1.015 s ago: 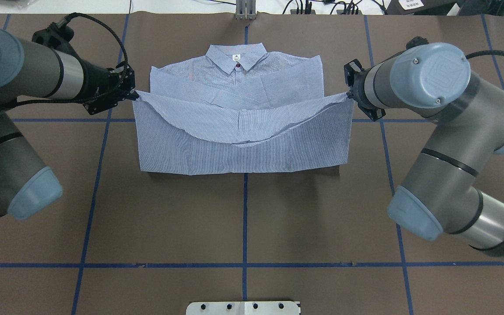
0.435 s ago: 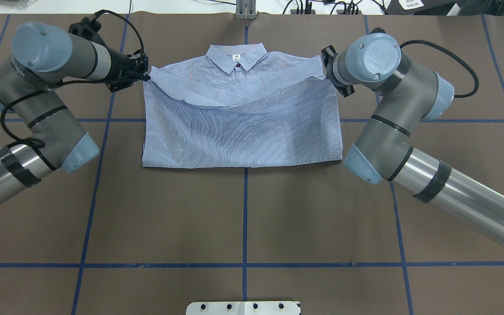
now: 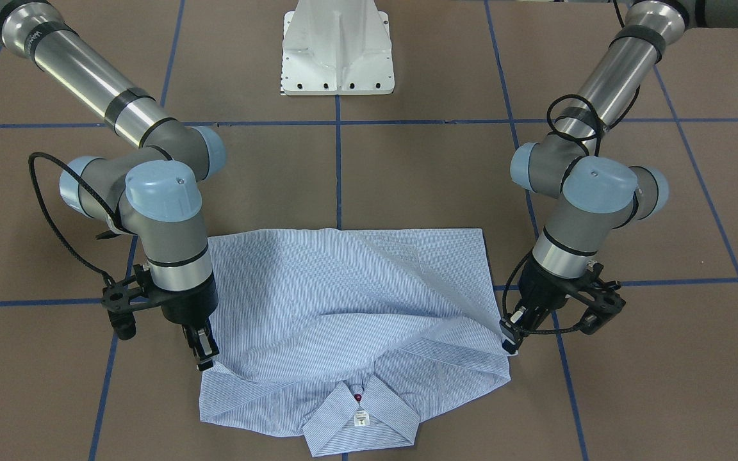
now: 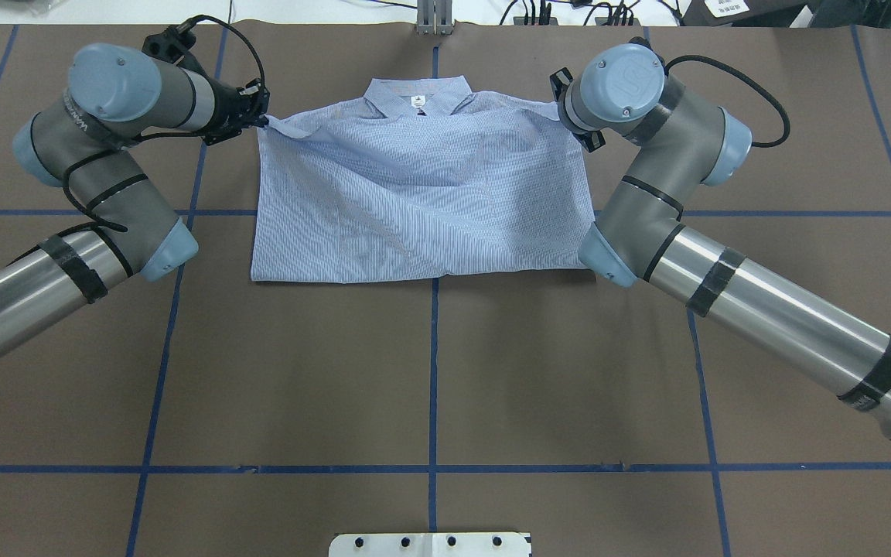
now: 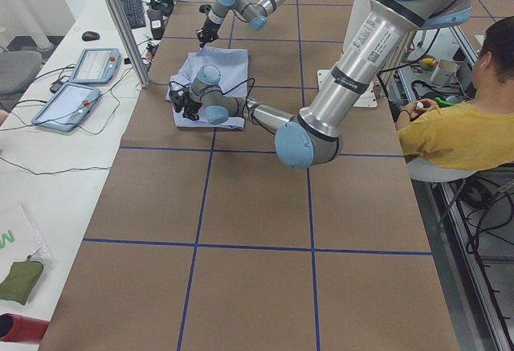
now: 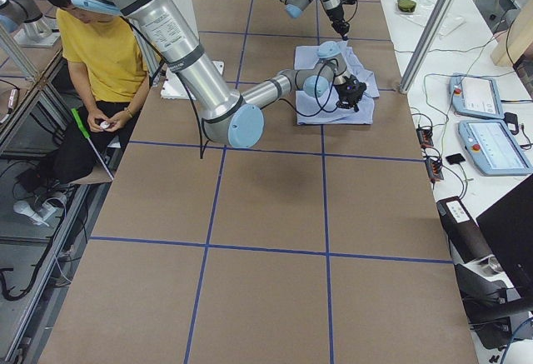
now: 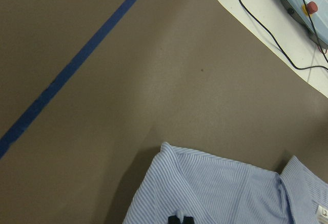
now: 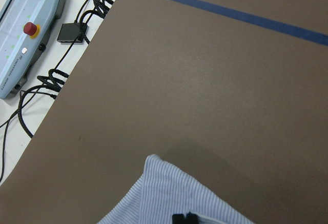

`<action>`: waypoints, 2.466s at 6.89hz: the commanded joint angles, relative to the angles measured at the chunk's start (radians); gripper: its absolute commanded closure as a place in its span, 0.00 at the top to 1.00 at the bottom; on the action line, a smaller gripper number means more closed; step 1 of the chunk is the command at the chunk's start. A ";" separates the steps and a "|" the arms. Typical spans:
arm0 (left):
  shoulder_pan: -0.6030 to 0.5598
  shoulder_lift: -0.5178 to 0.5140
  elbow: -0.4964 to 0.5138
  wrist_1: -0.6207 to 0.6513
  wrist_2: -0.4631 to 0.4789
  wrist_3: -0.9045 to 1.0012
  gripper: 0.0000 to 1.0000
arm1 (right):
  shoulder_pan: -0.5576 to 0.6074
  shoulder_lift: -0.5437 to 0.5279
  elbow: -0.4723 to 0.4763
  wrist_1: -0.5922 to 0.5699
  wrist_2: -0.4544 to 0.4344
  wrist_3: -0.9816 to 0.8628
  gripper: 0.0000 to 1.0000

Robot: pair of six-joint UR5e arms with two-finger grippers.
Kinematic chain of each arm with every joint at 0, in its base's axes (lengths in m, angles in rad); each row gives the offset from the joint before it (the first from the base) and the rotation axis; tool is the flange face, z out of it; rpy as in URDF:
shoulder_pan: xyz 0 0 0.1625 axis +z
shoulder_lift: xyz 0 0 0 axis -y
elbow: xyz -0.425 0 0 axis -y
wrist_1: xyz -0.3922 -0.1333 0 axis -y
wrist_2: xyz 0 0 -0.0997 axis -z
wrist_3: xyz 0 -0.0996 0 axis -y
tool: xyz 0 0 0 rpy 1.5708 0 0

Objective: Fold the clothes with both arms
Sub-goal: 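Lift the hem with both grippers and fold it up onto the collar, then release the hem and move the right gripper to the folded shirt's corner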

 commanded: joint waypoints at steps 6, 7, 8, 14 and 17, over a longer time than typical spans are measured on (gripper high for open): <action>-0.041 -0.040 0.058 -0.010 0.022 0.252 0.99 | 0.053 -0.058 0.050 0.083 0.058 -0.038 0.68; -0.074 0.021 -0.021 -0.011 -0.062 0.266 0.99 | 0.021 -0.150 0.185 0.080 0.073 -0.033 0.70; -0.077 0.054 -0.066 -0.011 -0.067 0.269 0.99 | -0.038 -0.272 0.342 0.075 0.075 -0.029 0.71; -0.077 0.078 -0.111 -0.013 -0.052 0.266 0.99 | -0.198 -0.451 0.504 0.083 0.063 0.039 0.75; -0.077 0.092 -0.114 -0.013 -0.046 0.269 0.99 | -0.207 -0.436 0.497 0.083 0.052 0.045 0.42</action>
